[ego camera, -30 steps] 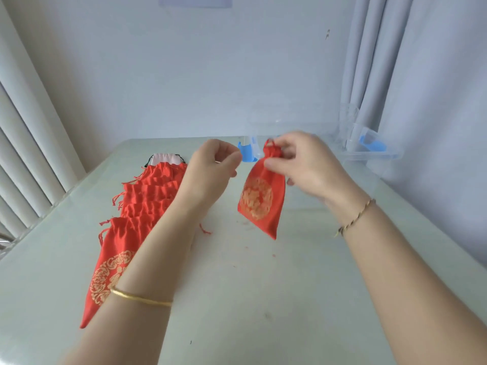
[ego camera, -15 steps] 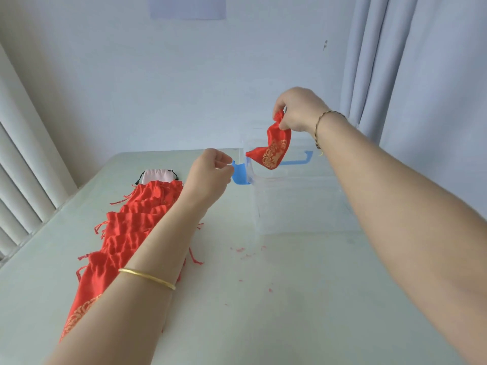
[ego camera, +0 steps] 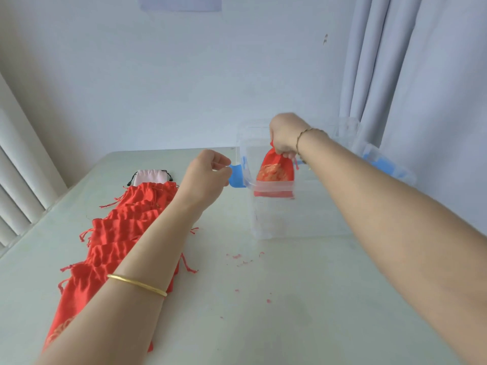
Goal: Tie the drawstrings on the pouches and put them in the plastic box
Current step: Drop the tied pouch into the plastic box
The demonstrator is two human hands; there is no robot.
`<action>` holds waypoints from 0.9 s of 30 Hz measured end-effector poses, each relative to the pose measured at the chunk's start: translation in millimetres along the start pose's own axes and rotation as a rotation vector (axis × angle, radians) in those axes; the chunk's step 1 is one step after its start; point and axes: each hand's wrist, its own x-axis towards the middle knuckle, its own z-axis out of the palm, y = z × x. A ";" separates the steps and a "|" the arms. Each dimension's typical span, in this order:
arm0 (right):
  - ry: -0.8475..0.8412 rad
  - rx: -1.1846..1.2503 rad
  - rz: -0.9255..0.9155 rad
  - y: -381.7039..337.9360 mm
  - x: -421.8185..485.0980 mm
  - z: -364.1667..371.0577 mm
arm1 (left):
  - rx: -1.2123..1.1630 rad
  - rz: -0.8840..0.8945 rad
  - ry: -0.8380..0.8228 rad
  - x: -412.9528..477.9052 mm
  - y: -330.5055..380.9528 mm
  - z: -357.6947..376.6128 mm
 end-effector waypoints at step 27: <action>0.339 0.612 -0.141 -45.8 -77.6 1.3 | 0.403 0.075 0.119 -58.9 -20.0 -76.3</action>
